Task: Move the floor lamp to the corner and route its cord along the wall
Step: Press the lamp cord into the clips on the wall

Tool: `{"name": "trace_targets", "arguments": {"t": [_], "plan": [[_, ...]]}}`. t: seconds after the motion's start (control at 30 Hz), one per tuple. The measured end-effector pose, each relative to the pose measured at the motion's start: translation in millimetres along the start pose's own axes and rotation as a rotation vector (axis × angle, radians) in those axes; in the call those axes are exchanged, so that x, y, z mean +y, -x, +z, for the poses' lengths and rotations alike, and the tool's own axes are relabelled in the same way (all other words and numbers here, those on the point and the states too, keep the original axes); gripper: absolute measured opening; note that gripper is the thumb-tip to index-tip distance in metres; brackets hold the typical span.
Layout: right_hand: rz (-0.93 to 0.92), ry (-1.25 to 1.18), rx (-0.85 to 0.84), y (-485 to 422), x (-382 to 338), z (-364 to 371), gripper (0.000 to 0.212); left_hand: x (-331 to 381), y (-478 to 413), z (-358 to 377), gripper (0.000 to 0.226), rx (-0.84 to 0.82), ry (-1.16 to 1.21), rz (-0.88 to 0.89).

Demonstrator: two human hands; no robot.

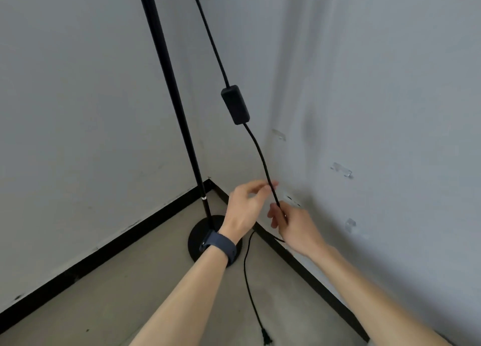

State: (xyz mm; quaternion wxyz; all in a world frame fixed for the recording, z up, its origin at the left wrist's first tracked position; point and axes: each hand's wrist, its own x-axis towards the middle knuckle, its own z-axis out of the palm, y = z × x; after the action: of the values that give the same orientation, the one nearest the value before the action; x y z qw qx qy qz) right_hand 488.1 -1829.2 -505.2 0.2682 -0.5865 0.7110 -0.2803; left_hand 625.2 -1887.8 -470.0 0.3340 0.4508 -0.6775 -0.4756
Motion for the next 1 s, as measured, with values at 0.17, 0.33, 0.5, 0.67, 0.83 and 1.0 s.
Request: {"name": "trace_targets", "arguments": {"t": [0.17, 0.33, 0.5, 0.67, 0.83, 1.0], "plan": [[0.045, 0.064, 0.055, 5, -6, -30, 0.033, 15, -32, 4, 0.027, 0.114, -0.008, 0.047], [-0.012, 0.104, 0.31, 9, -18, -57, 0.016, 26, -68, -8, 0.023, 0.332, 0.435, -0.111], [-0.019, 0.218, 0.498, -17, -51, -68, 0.018, 34, -85, 2, 0.024, 0.222, 0.598, -0.208], [-0.03, 0.34, 0.502, -36, -68, -72, 0.019, 31, -94, 6, 0.019, 0.122, 0.628, -0.202], [0.0, 0.378, 0.59, -51, -80, -76, 0.017, 29, -108, 3, 0.028, 0.119, 0.659, -0.243], [-0.022, 0.356, 0.721, -50, -72, -63, 0.007, 24, -112, 5, 0.033, 0.083, 0.841, -0.291]]}}
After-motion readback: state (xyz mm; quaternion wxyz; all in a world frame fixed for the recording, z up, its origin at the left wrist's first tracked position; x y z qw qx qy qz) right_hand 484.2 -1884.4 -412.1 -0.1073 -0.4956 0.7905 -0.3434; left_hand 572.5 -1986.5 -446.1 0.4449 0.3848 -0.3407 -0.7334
